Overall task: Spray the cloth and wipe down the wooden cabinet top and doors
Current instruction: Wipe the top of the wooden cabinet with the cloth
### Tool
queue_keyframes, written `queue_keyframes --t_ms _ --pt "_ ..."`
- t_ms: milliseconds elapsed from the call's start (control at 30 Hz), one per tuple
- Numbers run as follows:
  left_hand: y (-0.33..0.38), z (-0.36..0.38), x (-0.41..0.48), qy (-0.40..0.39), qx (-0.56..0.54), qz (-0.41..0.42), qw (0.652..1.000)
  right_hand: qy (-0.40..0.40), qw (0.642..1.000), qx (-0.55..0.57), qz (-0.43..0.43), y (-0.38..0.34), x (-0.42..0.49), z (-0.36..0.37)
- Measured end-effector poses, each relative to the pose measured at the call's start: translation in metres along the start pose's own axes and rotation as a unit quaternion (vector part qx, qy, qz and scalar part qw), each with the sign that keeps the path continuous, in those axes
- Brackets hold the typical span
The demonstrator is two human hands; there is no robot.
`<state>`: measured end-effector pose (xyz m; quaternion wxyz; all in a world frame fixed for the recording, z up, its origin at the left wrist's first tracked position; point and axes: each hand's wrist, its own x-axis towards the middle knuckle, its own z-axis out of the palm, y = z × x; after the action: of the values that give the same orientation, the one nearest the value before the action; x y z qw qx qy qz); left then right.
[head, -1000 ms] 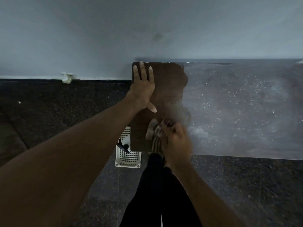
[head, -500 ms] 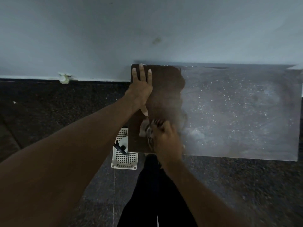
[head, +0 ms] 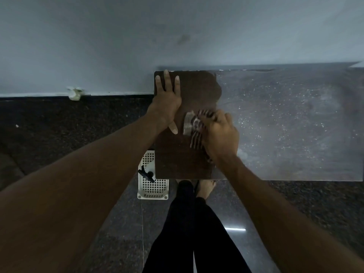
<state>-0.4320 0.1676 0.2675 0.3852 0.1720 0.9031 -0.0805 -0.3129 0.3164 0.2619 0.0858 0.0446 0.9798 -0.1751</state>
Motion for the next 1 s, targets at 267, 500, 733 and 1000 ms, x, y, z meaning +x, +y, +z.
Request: queue_keyframes --t_ms 267,500,733,1000 --pt "0.000 0.001 0.000 0.003 -0.017 0.001 1.000 -0.016 0.999 0.028 0.034 -0.010 -0.038 0.015" --pt "0.001 0.001 -0.001 0.003 -0.005 0.002 1.000 -0.086 0.996 -0.018 -0.003 0.012 -0.119 0.024" --pt "-0.001 0.000 -0.001 -0.001 -0.019 0.008 1.000 -0.036 0.998 -0.034 0.047 0.022 0.001 -0.011" --pt "-0.001 0.000 -0.002 -0.003 -0.030 0.003 1.000 -0.037 0.997 -0.018 0.060 0.022 0.027 -0.019"
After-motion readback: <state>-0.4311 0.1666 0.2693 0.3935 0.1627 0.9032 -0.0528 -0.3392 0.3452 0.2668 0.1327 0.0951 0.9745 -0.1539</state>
